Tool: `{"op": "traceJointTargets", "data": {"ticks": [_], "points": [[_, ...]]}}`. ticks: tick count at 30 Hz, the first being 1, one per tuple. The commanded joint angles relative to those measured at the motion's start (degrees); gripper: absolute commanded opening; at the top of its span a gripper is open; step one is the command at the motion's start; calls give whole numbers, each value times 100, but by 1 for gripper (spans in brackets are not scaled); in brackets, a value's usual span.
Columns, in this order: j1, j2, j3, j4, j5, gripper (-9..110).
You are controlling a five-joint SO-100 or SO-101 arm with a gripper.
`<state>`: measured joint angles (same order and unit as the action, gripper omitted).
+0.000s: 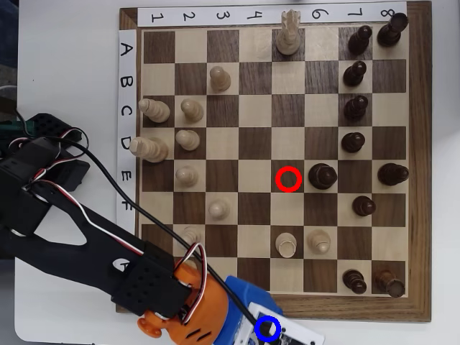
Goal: Move the piece to destination
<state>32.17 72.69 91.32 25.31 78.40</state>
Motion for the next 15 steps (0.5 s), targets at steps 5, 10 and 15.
{"op": "traceJointTargets", "data": {"ticks": [5, 10, 15], "points": [[-299, 3234, -879, 896, -378, 22], [-79, 4219, -949, 1564, -1143, 16], [308, 5212, -1107, 2689, -2004, 13]]}}
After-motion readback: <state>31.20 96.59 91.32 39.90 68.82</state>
